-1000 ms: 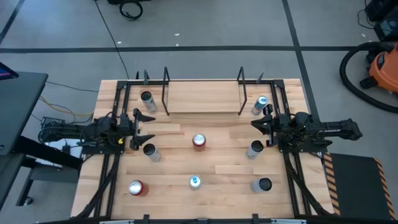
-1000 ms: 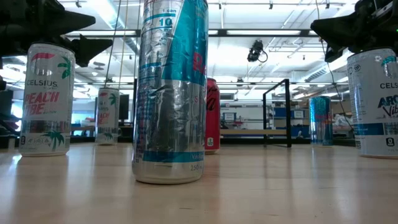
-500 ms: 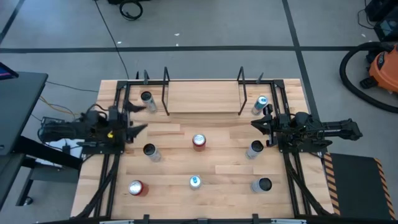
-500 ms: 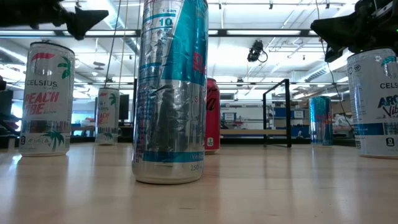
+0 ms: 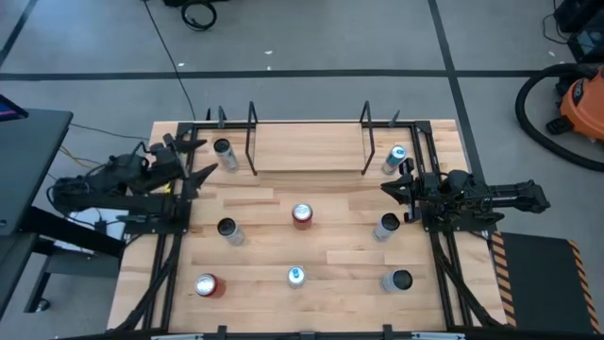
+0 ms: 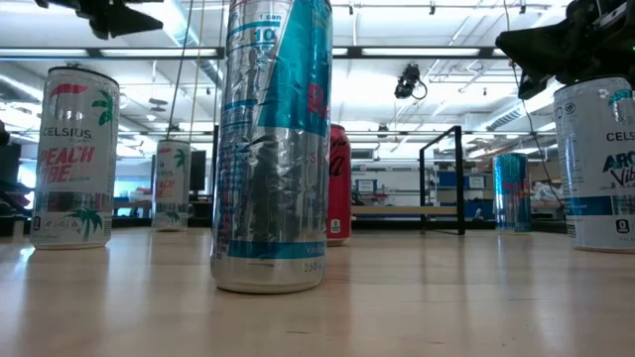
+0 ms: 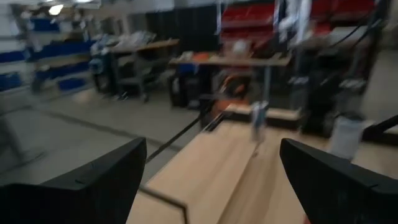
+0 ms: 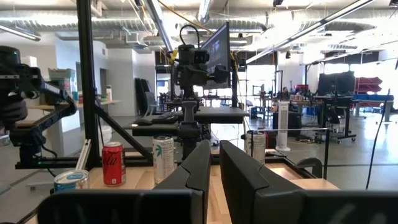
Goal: Place canned beverage on shelf
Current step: Put the top white-pink soda can on the shelf
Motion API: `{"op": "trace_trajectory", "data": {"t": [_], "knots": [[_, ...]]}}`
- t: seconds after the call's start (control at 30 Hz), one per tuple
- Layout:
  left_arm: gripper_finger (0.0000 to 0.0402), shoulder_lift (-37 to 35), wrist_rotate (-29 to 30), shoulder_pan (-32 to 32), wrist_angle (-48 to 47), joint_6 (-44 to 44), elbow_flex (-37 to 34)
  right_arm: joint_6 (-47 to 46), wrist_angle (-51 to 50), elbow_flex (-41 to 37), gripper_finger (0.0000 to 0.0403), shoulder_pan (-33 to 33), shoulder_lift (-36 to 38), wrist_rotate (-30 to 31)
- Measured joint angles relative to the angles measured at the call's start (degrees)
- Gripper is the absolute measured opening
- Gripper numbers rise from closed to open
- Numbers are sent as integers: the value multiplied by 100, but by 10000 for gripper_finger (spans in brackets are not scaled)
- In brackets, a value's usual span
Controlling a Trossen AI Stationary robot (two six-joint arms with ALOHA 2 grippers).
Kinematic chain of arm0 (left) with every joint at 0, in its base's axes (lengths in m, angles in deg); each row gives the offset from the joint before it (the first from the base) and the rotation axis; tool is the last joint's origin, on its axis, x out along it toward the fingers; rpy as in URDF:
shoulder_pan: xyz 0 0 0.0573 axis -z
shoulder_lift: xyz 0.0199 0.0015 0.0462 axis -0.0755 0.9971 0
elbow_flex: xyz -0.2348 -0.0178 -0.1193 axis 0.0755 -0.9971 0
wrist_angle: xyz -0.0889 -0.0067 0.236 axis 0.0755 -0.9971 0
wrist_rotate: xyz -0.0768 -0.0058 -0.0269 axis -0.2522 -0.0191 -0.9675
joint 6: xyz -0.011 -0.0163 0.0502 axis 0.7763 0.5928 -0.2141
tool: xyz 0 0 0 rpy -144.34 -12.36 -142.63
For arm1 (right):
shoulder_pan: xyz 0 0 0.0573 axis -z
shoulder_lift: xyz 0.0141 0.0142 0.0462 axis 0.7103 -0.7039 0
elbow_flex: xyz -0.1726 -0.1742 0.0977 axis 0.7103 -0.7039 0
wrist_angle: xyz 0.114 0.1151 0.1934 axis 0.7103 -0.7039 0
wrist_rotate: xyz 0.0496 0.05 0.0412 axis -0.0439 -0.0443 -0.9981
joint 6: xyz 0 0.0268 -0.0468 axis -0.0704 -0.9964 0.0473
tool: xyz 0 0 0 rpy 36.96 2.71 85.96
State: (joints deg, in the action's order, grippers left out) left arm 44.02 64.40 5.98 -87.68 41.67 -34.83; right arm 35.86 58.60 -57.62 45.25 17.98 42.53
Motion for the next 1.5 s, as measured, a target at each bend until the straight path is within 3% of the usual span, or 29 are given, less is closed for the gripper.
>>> {"op": "trace_trajectory", "data": {"t": [0.27,0.5,0.6,0.83,1.33,1.5], "knots": [[376,809,513,-36,-866,328,839,-2,0,0,45,0,0,-1],[376,1617,469,-673,-2157,759,1738,-2,0,0,45,0,0,0],[376,1849,-79,-1056,-2581,936,2017,-2,2,-2,45,1,0,0],[375,2219,-1217,-1911,-2574,718,2113,27,101,-1,45,3,0,17],[375,3659,-2281,-3996,-2398,575,2113,32,249,-1,45,3,0,2],[375,4106,-2495,-4412,-2415,712,2113,-7,242,-2,45,3,0,0]]}}
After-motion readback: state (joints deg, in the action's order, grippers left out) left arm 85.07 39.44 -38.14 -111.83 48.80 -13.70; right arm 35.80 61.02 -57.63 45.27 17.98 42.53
